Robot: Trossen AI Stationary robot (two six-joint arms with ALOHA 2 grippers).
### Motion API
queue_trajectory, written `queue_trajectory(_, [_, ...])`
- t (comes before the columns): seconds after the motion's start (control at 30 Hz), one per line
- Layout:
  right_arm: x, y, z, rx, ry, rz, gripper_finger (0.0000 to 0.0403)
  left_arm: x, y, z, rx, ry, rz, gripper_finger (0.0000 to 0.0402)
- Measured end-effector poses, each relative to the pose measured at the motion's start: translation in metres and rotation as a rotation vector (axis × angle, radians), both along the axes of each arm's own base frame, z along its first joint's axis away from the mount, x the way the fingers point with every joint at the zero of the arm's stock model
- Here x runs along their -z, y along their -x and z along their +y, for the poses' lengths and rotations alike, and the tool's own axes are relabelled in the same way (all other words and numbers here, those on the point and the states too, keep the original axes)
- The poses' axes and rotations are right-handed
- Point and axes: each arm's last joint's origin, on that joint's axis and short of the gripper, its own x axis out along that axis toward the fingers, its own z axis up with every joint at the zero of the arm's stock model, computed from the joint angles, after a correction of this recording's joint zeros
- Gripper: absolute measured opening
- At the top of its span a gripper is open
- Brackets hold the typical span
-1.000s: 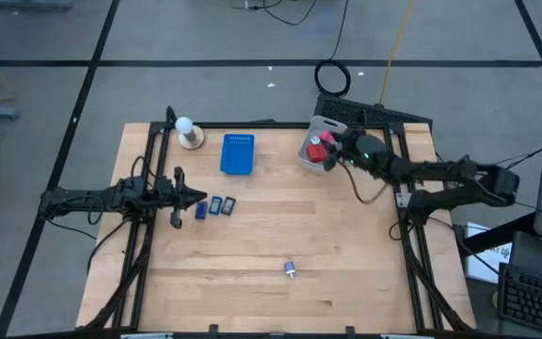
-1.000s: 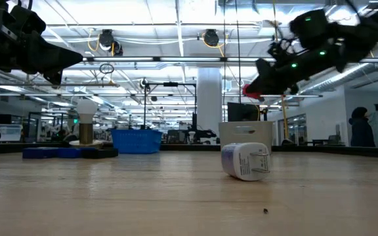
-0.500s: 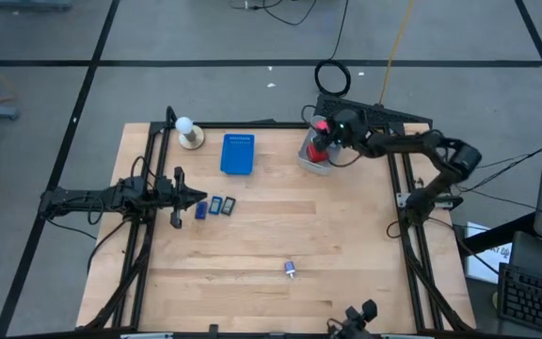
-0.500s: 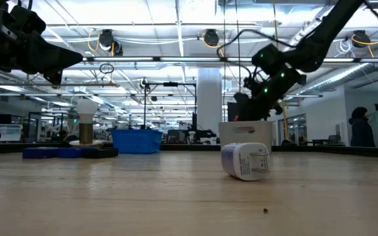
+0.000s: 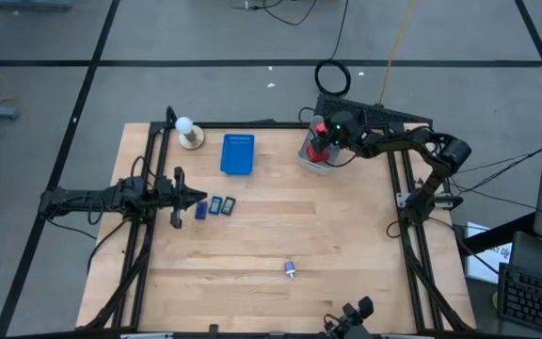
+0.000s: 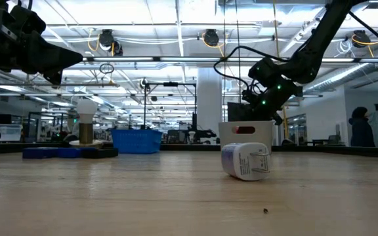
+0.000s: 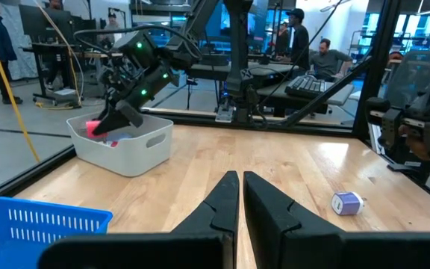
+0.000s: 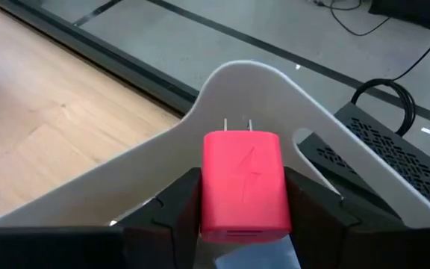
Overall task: Pick & Place Office items
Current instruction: Put the pink charger adapter into the gray bin, then put the violet charger adapter into the gray bin
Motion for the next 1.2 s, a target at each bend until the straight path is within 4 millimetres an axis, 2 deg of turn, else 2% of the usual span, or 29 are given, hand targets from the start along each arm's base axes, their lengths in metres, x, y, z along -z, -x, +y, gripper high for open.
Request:
queue_trajectory(0.23, [-0.001,-0.001,0.000,0.002,0.007,-0.013,0.0163,0.000,0.000,0.000,0.000,0.000,0.000,0.0021])
queue_trajectory(0.67, [-0.001,-0.001,0.000,0.004,0.007,-0.014,0.0222,0.000,0.000,0.000,0.000,0.000,0.000,0.0021])
queue_trajectory(0.77, [-0.008,-0.002,0.004,-0.011,0.015,-0.023,0.0232,0.000,0.000,0.000,0.000,0.000,0.000,0.0021])
queue_trajectory(0.97, [-0.043,-0.014,0.032,-0.144,0.110,-0.077,0.0232,0.000,0.000,0.000,0.000,0.000,0.000,0.0021])
queue_trajectory(1.2, [-0.083,-0.030,0.094,-0.484,0.137,-0.187,0.0218,0.000,0.000,0.000,0.000,0.000,0.000,0.0021])
